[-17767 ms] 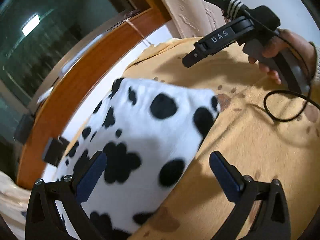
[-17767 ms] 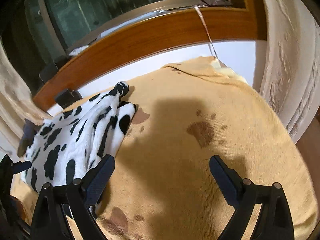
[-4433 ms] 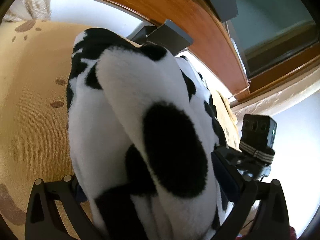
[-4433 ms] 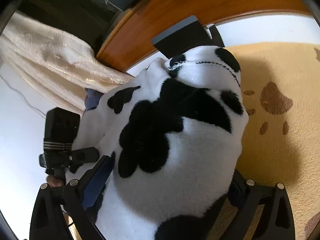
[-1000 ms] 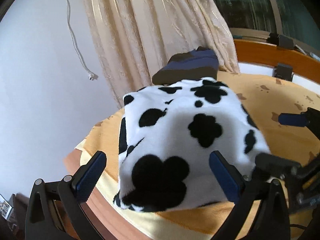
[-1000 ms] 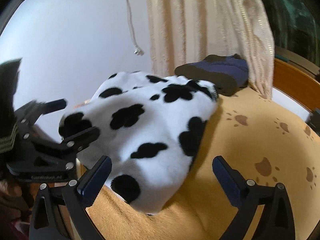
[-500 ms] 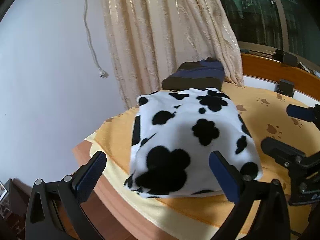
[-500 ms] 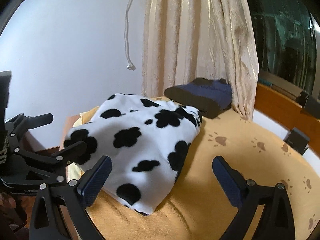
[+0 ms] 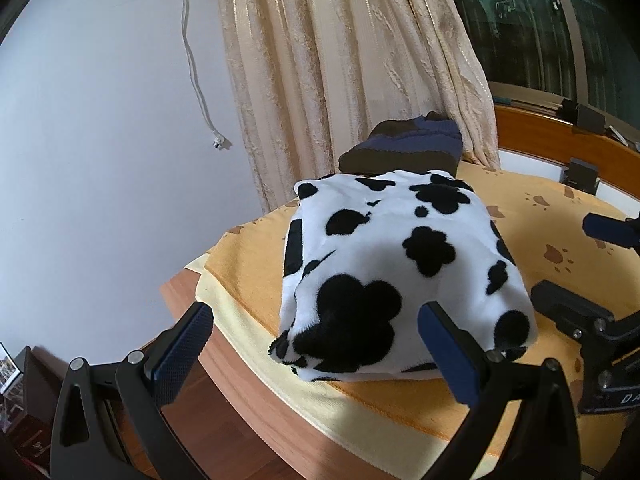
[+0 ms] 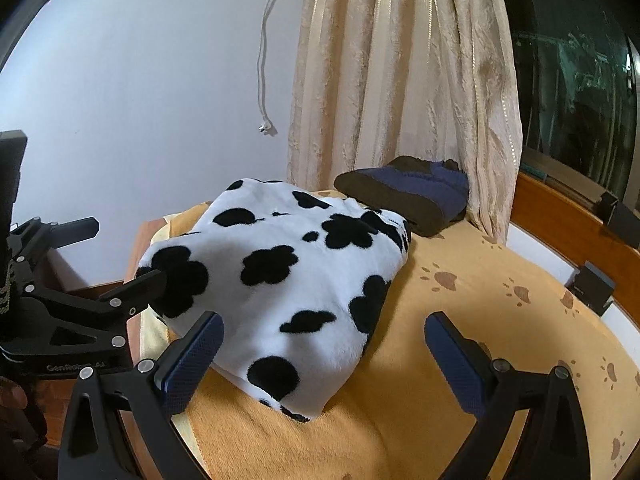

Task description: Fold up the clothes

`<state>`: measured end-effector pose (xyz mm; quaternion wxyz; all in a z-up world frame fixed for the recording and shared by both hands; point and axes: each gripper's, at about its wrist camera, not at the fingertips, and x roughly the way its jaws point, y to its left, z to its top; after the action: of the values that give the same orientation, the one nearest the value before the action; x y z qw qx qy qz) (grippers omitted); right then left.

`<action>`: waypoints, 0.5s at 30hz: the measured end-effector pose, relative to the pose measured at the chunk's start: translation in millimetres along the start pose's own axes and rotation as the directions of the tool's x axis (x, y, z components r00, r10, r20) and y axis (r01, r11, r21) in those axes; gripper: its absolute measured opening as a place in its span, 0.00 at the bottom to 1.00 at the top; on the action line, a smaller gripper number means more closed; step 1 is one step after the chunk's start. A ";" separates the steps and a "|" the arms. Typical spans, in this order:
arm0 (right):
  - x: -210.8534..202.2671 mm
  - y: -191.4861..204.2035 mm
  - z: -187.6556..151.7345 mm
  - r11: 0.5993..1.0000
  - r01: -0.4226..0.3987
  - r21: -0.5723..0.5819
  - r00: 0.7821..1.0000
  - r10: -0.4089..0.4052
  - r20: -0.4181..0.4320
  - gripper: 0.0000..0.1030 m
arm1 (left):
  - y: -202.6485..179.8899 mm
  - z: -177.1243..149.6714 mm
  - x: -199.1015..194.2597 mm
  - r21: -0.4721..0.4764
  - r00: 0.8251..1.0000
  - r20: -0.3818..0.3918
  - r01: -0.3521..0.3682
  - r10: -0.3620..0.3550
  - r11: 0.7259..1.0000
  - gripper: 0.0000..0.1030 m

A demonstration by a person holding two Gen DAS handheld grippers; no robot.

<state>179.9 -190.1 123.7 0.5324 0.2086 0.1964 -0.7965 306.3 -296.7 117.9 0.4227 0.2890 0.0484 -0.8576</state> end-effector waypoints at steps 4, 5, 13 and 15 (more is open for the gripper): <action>1.9 0.5 -2.2 1.000 0.002 -0.001 1.000 -0.002 -0.009 0.99 | -2.4 -2.2 1.5 0.005 1.000 -0.011 0.006 -0.006 1.000 1.00; 1.7 0.7 -2.3 1.000 0.002 -0.001 1.000 -0.002 -0.009 0.99 | -2.8 -2.5 1.7 0.006 1.000 -0.013 0.007 -0.007 1.000 1.00; 1.3 1.8 -2.6 1.000 0.009 -0.001 1.000 -0.009 -0.008 0.99 | -2.8 -2.5 2.9 -0.001 1.000 -0.021 0.014 -0.014 1.000 1.00; 1.0 1.5 -2.2 1.000 0.010 0.000 1.000 -0.010 -0.008 0.99 | -2.5 -2.1 2.9 -0.001 1.000 -0.020 0.014 -0.014 1.000 1.00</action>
<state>181.3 -190.2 121.2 0.5275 0.2107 0.1994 -0.7985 304.0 -296.3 114.2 0.4164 0.2972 0.0549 -0.8575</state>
